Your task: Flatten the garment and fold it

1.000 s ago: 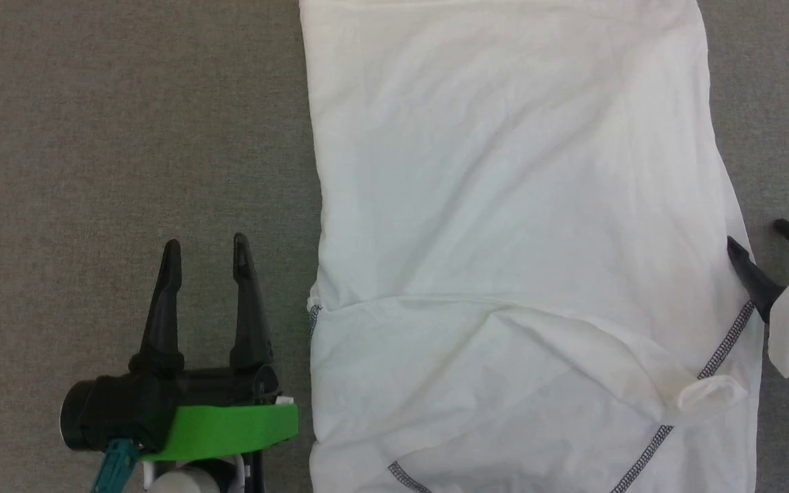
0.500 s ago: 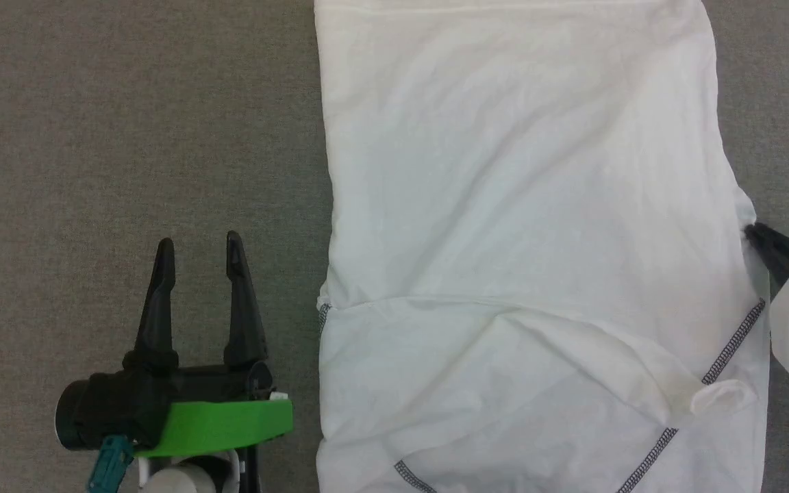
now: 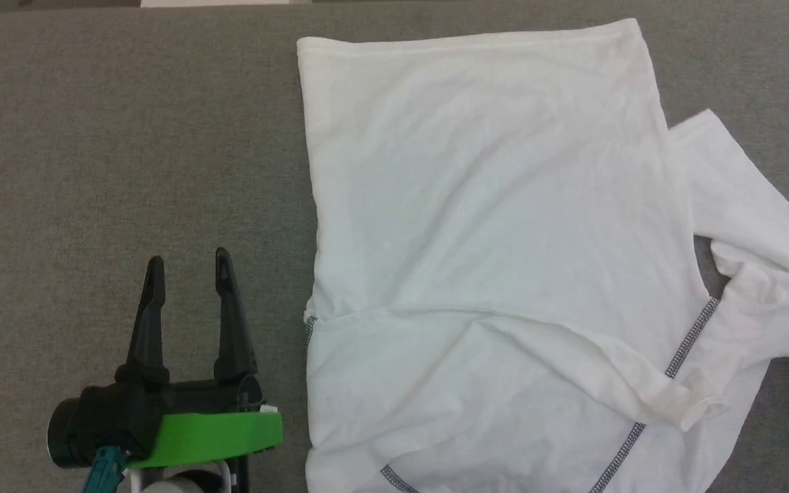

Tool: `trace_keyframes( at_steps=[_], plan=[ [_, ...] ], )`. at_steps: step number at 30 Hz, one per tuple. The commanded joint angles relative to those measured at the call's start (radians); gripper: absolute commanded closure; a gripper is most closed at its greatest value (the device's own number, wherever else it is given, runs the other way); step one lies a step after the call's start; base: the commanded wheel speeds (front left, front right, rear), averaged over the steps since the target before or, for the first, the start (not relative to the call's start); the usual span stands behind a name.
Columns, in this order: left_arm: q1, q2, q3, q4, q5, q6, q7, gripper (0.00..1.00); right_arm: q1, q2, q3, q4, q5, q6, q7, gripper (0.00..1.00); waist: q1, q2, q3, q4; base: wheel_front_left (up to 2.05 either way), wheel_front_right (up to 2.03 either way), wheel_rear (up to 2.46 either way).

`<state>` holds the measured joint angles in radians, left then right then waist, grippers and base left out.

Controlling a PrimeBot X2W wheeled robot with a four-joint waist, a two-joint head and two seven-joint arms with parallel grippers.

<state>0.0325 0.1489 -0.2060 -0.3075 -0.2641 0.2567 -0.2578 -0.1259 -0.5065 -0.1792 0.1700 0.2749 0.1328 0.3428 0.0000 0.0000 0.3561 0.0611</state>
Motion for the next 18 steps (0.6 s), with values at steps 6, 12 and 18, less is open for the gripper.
trace_keyframes(
  at_steps=[6, 12, 18],
  plan=[
    [0.025, 0.013, 0.009, -0.009, -0.001, 0.001, 0.003, 0.00, 0.169, 0.135, -0.134, 0.003, -0.029, -0.002, -0.014, 1.00, 0.0000, 0.0000, -0.035, -0.039, 0.00, 0.00, 0.00],
    [0.036, 0.023, 0.012, -0.018, -0.003, 0.005, 0.015, 0.00, 0.227, 0.219, -0.176, -0.035, -0.053, -0.002, -0.050, 0.00, 0.0000, 0.0000, -0.051, -0.070, 0.00, 0.00, 0.00],
    [0.038, 0.032, 0.012, -0.027, -0.001, 0.008, 0.028, 0.00, 0.159, 0.256, -0.197, -0.137, -0.032, -0.002, -0.114, 0.00, 0.0000, 0.0000, -0.068, -0.083, 0.00, 0.00, 0.00]
  ],
)
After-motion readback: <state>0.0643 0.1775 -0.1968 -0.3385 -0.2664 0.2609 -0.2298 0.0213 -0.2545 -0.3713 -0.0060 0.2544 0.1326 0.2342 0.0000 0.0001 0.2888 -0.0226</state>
